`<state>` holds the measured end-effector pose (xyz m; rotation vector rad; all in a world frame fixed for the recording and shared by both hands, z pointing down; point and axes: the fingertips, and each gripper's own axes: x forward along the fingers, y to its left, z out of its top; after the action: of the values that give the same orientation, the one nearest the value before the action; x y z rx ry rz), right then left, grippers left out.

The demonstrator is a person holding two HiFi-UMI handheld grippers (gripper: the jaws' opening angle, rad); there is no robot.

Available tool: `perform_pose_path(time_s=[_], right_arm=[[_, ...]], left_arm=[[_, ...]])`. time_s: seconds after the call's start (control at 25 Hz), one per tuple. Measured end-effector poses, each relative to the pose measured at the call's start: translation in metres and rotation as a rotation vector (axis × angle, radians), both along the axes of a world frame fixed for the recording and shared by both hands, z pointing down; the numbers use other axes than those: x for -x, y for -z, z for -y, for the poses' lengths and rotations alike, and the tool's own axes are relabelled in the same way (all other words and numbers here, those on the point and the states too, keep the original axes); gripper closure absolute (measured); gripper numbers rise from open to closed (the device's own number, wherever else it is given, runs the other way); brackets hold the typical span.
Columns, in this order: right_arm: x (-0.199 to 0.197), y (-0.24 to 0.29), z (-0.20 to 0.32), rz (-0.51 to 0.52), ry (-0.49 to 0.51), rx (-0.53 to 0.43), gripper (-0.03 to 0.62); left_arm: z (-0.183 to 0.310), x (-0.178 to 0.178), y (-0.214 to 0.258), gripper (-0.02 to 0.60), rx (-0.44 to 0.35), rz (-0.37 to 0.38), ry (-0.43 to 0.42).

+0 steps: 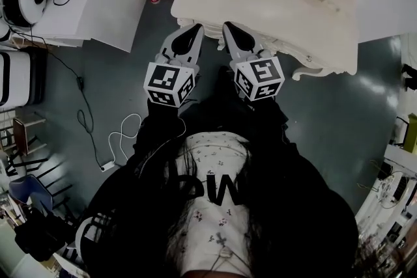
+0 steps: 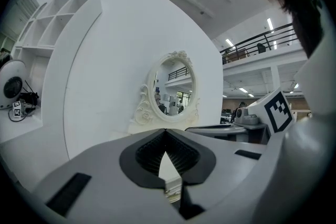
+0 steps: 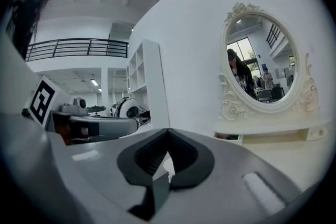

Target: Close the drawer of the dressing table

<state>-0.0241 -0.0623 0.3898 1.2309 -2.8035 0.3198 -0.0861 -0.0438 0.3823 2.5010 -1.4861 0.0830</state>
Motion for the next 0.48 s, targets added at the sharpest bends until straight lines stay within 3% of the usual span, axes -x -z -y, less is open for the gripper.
perform_pose_path(time_s=[0.48], right_arm=[[-0.011,-0.002,0.12,-0.011,0.043,0.018,0.586]], left_arm=[[0.113,-0.017,-0.001,0.581,0.018,0.01,0.024]])
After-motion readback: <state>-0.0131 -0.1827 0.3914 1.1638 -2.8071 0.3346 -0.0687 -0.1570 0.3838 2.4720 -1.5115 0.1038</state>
